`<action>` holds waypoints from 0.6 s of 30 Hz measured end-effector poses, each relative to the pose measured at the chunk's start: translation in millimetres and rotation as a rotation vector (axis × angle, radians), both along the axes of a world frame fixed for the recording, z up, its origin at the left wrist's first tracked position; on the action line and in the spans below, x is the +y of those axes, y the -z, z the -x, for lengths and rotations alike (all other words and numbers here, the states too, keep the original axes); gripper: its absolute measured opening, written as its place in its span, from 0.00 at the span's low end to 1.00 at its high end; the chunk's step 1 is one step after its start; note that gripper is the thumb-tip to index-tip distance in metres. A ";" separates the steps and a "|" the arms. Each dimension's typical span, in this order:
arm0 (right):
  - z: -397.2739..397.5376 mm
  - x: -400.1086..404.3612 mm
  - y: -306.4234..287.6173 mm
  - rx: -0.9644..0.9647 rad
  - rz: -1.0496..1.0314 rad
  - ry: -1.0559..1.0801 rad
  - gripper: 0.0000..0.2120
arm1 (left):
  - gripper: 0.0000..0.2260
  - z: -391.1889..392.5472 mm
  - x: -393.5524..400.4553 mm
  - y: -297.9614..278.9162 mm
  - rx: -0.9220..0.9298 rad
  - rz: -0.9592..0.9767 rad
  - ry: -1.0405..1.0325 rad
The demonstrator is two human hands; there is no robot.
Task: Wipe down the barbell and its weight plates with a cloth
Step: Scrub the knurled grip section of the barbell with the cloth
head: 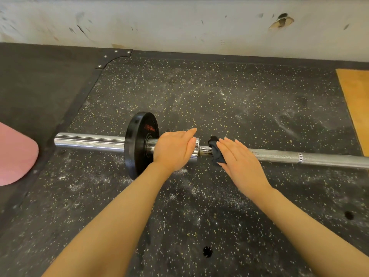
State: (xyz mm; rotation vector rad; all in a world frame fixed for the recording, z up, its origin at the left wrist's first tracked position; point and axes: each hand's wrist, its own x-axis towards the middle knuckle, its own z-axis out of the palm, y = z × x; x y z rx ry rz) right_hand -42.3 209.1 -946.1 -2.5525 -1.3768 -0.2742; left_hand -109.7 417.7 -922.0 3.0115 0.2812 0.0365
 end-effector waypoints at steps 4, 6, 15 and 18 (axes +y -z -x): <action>-4.2 0.9 -2.8 -0.017 -0.036 0.012 0.31 | 0.20 -12.5 5.9 -0.6 -0.012 0.039 0.008; -4.1 4.9 -3.5 -0.039 -0.049 0.022 0.31 | 0.20 -19.4 9.2 0.6 -0.021 0.023 0.001; -3.4 37.1 1.8 -0.034 -0.001 0.095 0.31 | 0.32 -13.3 8.3 4.6 -0.084 -0.009 -0.126; -4.1 47.5 6.3 -0.020 0.031 0.141 0.32 | 0.30 -3.2 7.3 11.7 -0.096 -0.019 -0.084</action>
